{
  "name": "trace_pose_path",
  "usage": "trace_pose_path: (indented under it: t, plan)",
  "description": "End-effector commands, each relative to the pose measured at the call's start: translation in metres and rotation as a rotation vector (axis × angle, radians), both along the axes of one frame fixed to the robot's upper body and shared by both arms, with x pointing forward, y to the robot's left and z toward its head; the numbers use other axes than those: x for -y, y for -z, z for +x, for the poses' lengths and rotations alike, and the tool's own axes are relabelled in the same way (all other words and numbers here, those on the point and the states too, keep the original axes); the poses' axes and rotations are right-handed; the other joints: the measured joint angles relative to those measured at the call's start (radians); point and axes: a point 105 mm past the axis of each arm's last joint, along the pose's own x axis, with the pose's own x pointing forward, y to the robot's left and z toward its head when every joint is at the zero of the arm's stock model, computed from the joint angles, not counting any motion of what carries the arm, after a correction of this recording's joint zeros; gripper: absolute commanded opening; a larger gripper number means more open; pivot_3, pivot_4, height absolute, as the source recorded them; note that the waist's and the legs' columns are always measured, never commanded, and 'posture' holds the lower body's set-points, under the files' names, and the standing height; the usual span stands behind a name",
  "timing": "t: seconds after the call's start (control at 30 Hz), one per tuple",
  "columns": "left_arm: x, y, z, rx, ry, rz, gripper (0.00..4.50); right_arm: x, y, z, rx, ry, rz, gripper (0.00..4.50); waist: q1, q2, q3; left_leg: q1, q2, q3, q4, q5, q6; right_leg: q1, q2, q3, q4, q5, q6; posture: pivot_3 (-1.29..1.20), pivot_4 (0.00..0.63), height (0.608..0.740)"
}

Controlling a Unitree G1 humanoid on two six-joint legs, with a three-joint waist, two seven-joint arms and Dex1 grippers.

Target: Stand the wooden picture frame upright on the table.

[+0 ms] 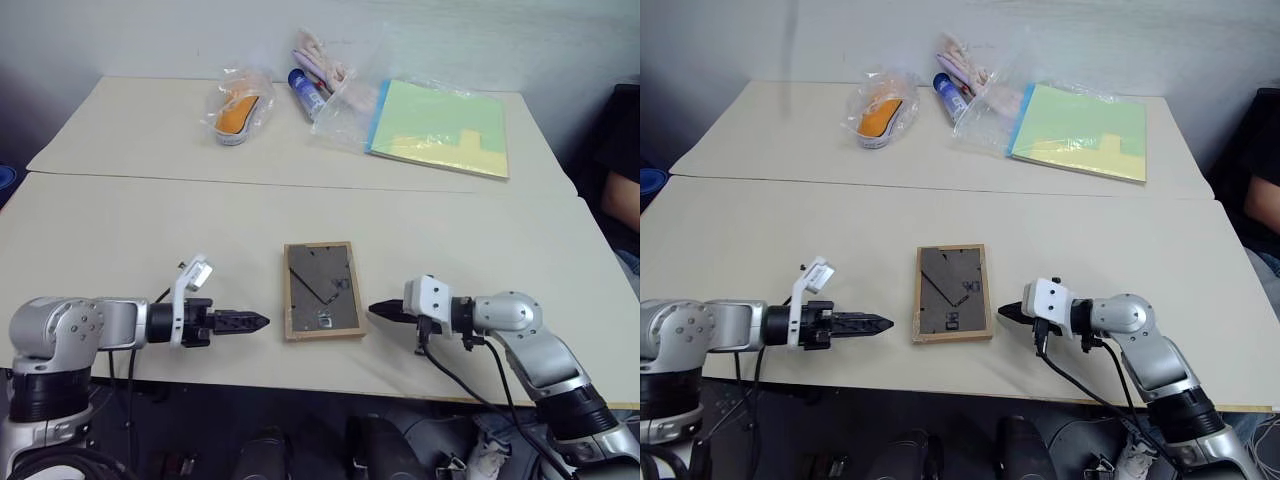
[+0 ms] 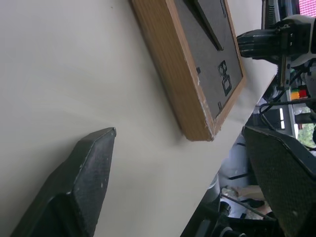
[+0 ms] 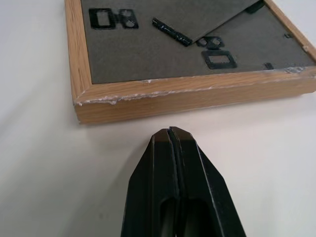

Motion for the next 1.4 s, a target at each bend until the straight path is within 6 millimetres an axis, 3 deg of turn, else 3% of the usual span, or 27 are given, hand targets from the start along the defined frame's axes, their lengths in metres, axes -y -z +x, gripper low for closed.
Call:
trace_pose_path:
  t: [0.03, 0.17, 0.43, 0.53, 0.77, 0.93, 1.03, 1.13, 1.2, 1.3, 1.4]
  plan:
    - [0.019, 0.010, 0.000, -0.044, 0.034, 0.012, 4.28, -0.009, -0.008, 0.001, 0.028, -0.018, -0.002, 0.00, 0.009, 0.000, 0.000, 0.000, 0.000, 0.000, 0.001, 0.000, 0.000, 0.000, 0.000, 0.000, 0.000, 0.000, 0.000, 0.00, 0.150, 0.740]
    - [0.039, 0.019, 0.001, -0.097, 0.065, -0.003, 4.28, -0.016, -0.007, 0.003, -0.012, 0.019, -0.026, 0.00, 0.012, 0.000, 0.000, 0.000, 0.000, 0.000, 0.001, 0.000, 0.000, 0.000, 0.000, 0.000, 0.000, 0.000, 0.000, 0.00, 0.150, 0.740]
    - [0.052, 0.016, 0.006, -0.158, 0.066, -0.067, 4.28, -0.022, -0.006, 0.004, -0.035, 0.055, -0.079, 0.00, 0.012, -0.001, -0.002, 0.001, -0.001, -0.001, 0.001, 0.000, 0.000, 0.001, 0.000, 0.000, -0.001, 0.000, 0.000, 0.00, 0.150, 0.740]
    - [0.057, 0.012, 0.012, -0.173, 0.051, -0.114, 3.74, -0.024, -0.005, 0.004, -0.040, 0.054, -0.087, 0.00, 0.013, -0.001, -0.002, 0.001, -0.001, -0.001, 0.001, 0.000, -0.001, 0.001, 0.000, -0.001, -0.002, 0.000, 0.000, 0.00, 0.150, 0.740]
    - [0.068, 0.009, 0.016, -0.196, 0.045, -0.160, 1.85, -0.025, -0.003, 0.003, -0.039, 0.050, -0.105, 0.00, 0.011, -0.002, -0.003, 0.001, -0.001, -0.001, 0.001, 0.001, -0.001, 0.001, 0.001, -0.001, -0.001, 0.000, 0.000, 0.00, 0.150, 0.740]
    - [0.069, 0.004, 0.021, -0.201, -0.006, -0.236, 1.28, -0.020, -0.002, 0.002, -0.033, 0.059, -0.118, 0.00, 0.014, -0.004, -0.004, 0.001, -0.001, -0.002, 0.003, 0.001, -0.001, 0.003, 0.000, -0.002, -0.003, 0.000, 0.000, 0.00, 0.150, 0.740]
    - [0.061, -0.002, 0.022, -0.179, -0.035, -0.270, 1.26, -0.011, -0.005, 0.004, -0.020, 0.083, -0.111, 0.00, 0.013, -0.004, -0.004, 0.001, -0.001, -0.002, 0.003, 0.001, -0.001, 0.003, 0.000, -0.002, -0.003, 0.000, 0.000, 0.00, 0.150, 0.740]
    - [0.045, -0.017, 0.023, -0.088, -0.089, -0.305, 1.26, 0.010, -0.017, 0.004, -0.012, 0.108, -0.049, 0.00, 0.011, -0.005, -0.004, 0.000, -0.001, -0.002, 0.002, 0.001, -0.002, 0.002, 0.001, -0.003, -0.002, 0.000, 0.000, 0.00, 0.150, 0.740]
    - [0.034, -0.038, 0.026, 0.037, -0.141, -0.384, 1.26, 0.022, -0.032, 0.003, -0.033, 0.135, 0.050, 0.00, 0.010, -0.005, -0.002, -0.001, -0.001, -0.002, 0.002, 0.001, -0.002, 0.001, 0.001, -0.003, -0.002, 0.000, 0.000, 0.00, 0.150, 0.740]
    - [0.025, -0.056, 0.022, 0.198, -0.131, -0.391, 1.26, 0.028, -0.052, -0.003, -0.091, 0.105, 0.187, 0.50, 0.007, -0.005, -0.001, -0.002, 0.000, -0.002, 0.002, 0.001, -0.003, 0.000, 0.002, -0.003, -0.002, 0.000, 0.000, 0.00, 0.150, 0.740]
    - [0.027, -0.060, 0.015, 0.348, -0.051, -0.314, 1.26, 0.016, -0.080, -0.011, -0.144, 0.014, 0.339, 1.43, 0.004, -0.004, -0.001, -0.001, 0.001, -0.001, 0.001, 0.002, -0.005, 0.000, 0.004, -0.003, -0.004, 0.000, 0.000, 0.00, 0.150, 0.740]
